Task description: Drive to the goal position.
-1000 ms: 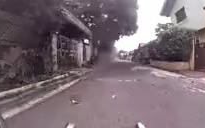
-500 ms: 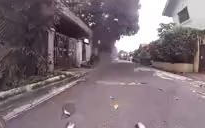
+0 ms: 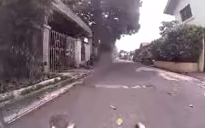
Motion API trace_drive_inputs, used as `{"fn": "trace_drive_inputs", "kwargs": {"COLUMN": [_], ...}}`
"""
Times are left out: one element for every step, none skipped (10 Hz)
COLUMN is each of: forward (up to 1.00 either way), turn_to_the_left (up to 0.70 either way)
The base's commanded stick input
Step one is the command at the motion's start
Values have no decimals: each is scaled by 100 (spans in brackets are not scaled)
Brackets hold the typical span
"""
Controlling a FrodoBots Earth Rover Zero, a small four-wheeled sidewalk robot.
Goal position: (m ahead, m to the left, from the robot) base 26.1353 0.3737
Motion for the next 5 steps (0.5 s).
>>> {"fn": "trace_drive_inputs", "kwargs": {"forward": [70,70,70,70,70], "turn_to_the_left": [0,0,0,0,-5]}}
